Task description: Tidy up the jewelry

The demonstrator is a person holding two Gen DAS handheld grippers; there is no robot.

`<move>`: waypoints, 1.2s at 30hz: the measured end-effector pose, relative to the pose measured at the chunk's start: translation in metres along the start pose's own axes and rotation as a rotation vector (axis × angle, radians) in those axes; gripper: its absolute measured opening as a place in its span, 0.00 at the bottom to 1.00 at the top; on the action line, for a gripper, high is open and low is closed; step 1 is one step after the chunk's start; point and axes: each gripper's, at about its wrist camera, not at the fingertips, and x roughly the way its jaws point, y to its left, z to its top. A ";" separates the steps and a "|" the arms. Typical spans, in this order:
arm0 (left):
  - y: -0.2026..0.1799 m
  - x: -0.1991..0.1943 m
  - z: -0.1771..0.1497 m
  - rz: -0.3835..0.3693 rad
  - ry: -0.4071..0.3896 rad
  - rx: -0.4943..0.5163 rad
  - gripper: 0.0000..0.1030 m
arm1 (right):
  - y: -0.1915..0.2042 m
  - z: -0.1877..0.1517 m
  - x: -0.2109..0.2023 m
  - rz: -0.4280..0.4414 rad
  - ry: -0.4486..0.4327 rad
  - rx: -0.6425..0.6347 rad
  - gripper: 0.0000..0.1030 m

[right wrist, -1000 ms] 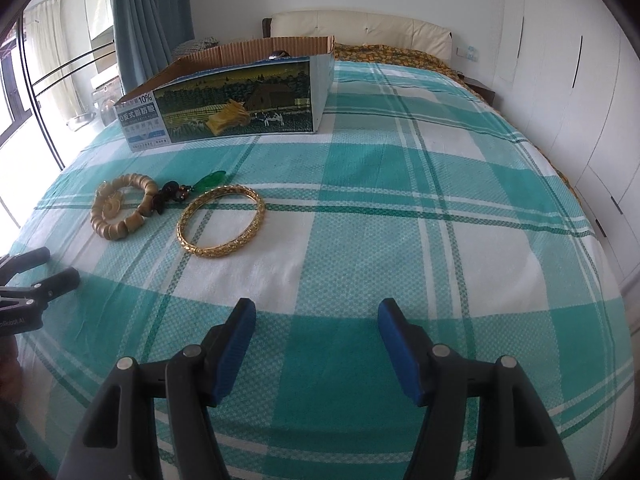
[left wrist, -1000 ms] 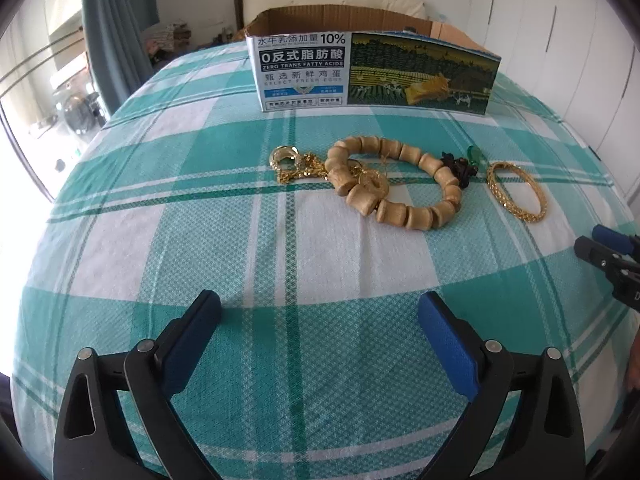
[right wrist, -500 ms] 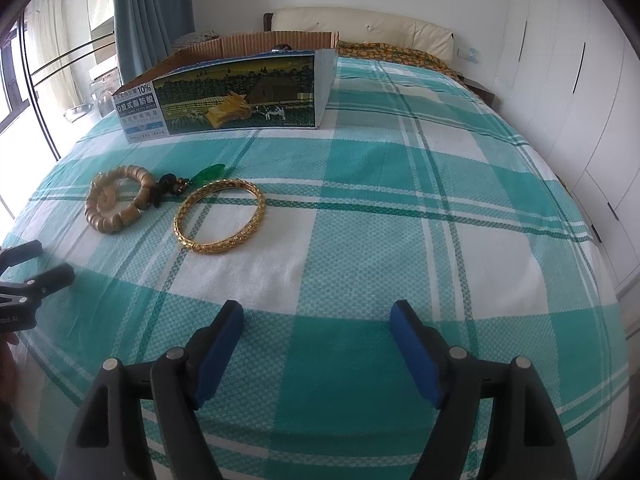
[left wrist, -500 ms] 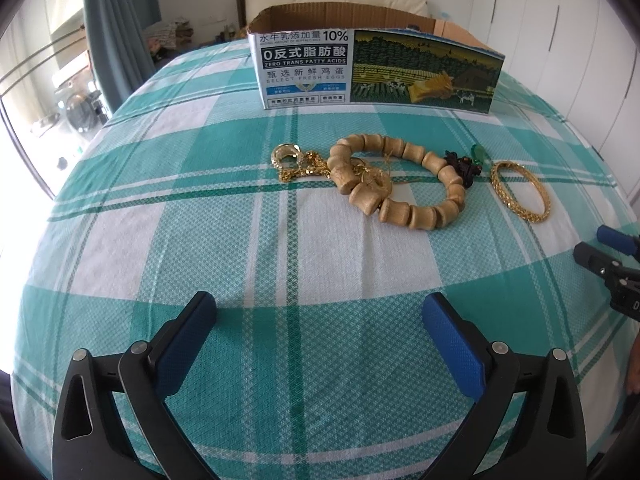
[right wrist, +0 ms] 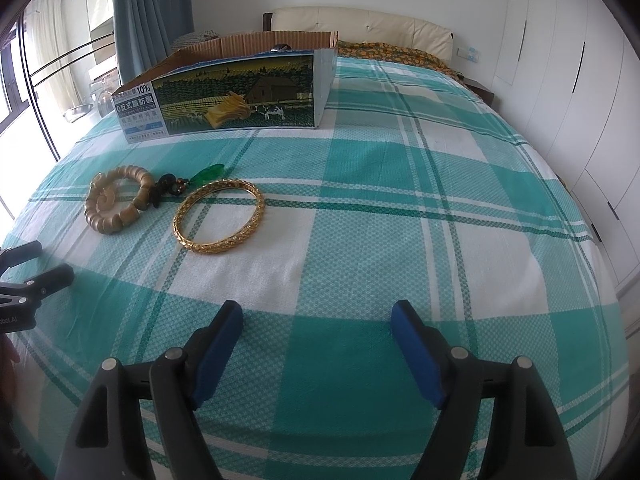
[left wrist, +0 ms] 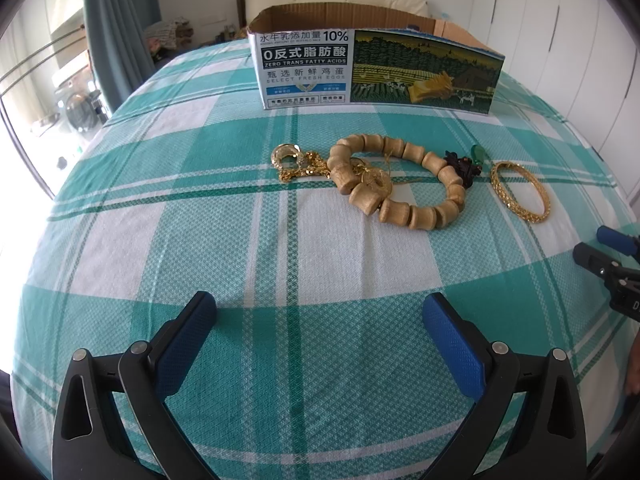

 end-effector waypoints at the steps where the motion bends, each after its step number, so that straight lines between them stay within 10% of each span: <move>1: 0.000 0.000 0.000 0.000 0.000 0.000 1.00 | 0.000 0.000 0.000 0.000 0.000 0.000 0.76; 21: 0.001 -0.001 0.001 -0.034 0.002 0.014 0.99 | -0.001 0.000 0.000 0.000 0.000 0.000 0.77; 30: 0.023 0.001 0.040 -0.154 -0.053 -0.168 0.98 | 0.001 0.000 0.001 0.001 0.002 -0.003 0.79; 36: 0.011 0.025 0.055 -0.095 -0.015 -0.125 0.71 | 0.001 0.000 0.001 0.002 0.002 -0.003 0.79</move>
